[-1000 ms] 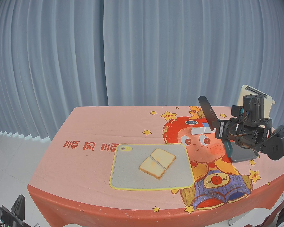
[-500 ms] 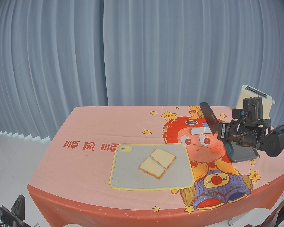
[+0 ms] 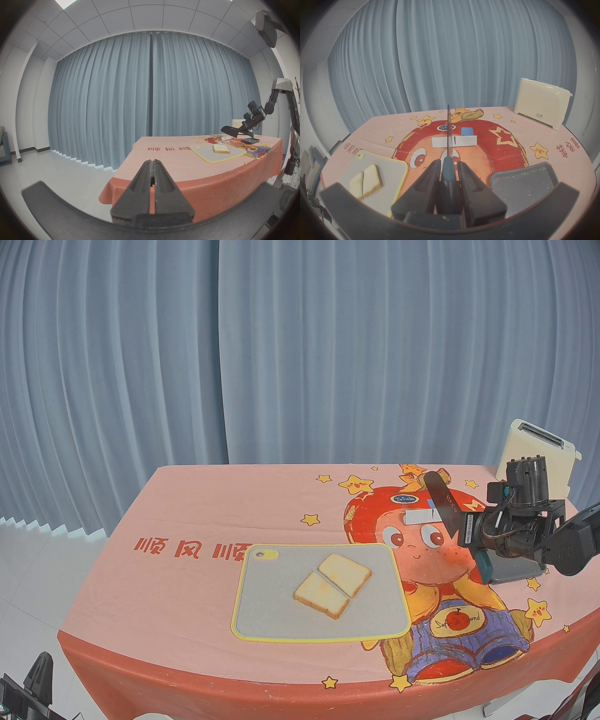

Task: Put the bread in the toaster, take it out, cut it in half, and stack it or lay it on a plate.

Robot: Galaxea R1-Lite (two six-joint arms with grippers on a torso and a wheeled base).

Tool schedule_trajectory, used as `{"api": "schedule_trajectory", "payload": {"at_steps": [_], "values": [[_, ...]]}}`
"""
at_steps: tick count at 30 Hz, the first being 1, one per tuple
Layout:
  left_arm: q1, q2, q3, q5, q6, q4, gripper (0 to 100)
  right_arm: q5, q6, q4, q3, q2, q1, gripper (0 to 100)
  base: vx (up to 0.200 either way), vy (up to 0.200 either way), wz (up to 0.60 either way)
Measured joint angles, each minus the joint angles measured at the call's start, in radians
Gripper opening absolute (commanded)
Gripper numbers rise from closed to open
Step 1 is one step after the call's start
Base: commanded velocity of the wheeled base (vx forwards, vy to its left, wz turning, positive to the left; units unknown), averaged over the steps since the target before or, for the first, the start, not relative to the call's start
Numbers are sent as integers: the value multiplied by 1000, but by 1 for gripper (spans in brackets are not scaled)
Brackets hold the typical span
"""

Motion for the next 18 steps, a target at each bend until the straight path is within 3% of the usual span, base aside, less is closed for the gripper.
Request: {"api": "schedule_trajectory", "payload": {"at_steps": [18], "values": [[0,0,0,0,0,0,0,-11,-2,-1,5,40,-1,0,0,0,0]]}}
